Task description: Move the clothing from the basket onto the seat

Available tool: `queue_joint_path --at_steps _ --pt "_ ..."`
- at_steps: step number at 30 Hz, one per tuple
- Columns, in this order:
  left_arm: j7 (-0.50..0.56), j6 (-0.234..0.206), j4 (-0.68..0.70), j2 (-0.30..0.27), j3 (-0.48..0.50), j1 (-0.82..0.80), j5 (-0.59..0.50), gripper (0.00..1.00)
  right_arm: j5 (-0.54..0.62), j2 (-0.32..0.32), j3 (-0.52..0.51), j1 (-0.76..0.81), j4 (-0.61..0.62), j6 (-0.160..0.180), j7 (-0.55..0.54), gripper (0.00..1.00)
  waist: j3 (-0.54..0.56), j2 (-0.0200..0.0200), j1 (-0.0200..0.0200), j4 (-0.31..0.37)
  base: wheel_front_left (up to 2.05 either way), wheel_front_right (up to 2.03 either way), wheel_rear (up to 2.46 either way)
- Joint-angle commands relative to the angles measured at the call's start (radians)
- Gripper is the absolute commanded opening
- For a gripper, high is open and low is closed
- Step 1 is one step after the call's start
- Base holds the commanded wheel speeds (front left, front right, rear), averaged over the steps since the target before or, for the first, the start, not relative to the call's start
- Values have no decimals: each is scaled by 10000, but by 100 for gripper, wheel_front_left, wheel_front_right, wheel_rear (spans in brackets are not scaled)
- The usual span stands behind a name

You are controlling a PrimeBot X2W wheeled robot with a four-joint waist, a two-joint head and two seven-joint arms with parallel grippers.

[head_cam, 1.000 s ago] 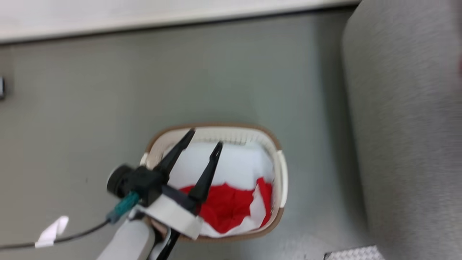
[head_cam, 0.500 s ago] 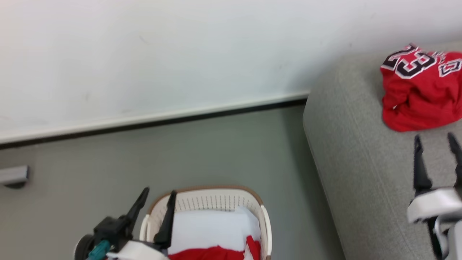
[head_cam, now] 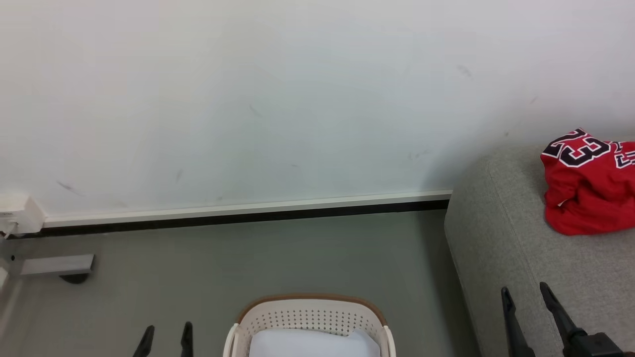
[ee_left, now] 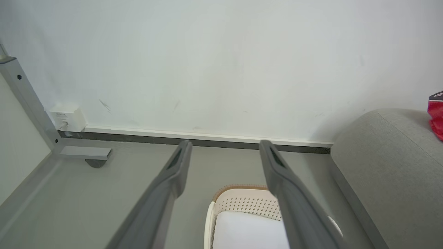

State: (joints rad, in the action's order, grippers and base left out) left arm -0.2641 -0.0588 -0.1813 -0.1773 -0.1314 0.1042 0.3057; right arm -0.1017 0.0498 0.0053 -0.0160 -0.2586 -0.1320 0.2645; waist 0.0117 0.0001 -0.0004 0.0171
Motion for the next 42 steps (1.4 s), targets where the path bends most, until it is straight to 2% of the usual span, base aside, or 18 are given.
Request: queue_joint_path --at_steps 1,14,29,35,42 --pt "-4 90 10 36 98 141 -188 100 -98 23 56 152 -46 25 -3 100 81 -1 4 -76 0 0 0" --pt "-5 912 -31 845 1308 428 -1066 100 -748 20 917 358 -445 25 -3 100 298 -1 4 -112 0 0 0" --pt "-5 1336 -301 1173 1694 210 -1581 100 -731 19 1030 67 -437 25 -2 100 148 -1 4 210 0 0 0" --pt "120 1588 -1420 1006 1022 -518 -1862 100 -680 18 1077 -108 -323 25 -2 100 -193 -1 4 565 0 0 0" --pt "1780 1826 -2899 579 -608 -2020 -2578 100 -685 18 1075 -471 -105 25 -2 100 -1199 -1 4 1033 0 0 0"
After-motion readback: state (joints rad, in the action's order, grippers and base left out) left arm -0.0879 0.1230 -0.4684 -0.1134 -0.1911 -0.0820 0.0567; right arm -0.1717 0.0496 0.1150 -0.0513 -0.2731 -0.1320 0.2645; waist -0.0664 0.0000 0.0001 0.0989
